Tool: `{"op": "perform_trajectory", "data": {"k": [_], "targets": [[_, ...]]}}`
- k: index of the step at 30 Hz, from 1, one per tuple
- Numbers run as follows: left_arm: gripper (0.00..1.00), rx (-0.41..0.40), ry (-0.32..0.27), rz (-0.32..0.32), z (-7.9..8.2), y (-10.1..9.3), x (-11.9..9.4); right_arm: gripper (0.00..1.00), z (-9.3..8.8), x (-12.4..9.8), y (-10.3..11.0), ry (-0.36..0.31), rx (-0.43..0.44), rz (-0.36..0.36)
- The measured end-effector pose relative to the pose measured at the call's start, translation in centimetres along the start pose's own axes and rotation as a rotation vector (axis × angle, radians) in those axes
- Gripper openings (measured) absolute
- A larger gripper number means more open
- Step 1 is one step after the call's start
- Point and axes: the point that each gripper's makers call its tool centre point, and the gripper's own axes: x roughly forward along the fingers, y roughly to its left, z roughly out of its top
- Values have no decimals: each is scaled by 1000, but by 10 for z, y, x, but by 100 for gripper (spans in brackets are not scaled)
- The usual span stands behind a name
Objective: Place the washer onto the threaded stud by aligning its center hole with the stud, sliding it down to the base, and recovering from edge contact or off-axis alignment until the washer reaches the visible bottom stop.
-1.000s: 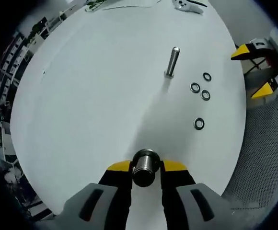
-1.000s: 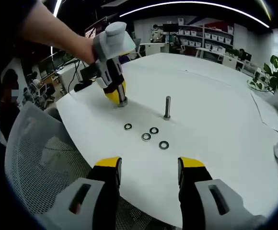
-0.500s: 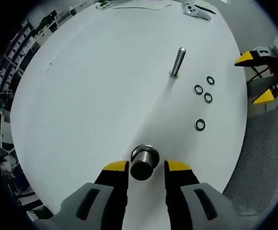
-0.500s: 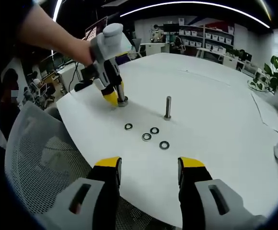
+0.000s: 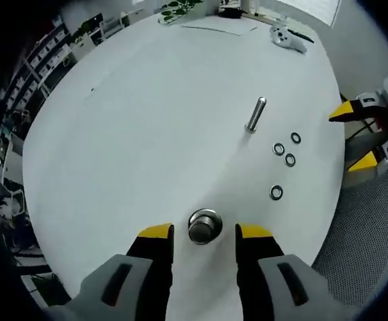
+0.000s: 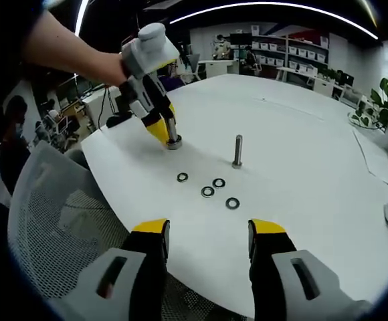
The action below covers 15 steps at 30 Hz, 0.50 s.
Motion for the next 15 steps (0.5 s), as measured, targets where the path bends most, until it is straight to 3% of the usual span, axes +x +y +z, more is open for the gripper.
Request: {"op": "perform_trajectory", "data": {"k": [6, 15], "targets": [[36, -36, -91, 46, 11, 2, -20, 50, -2, 0, 0, 10, -6, 2], [39, -73, -200, 104, 14, 1, -39, 50, -3, 0, -1, 14, -5, -3]]}}
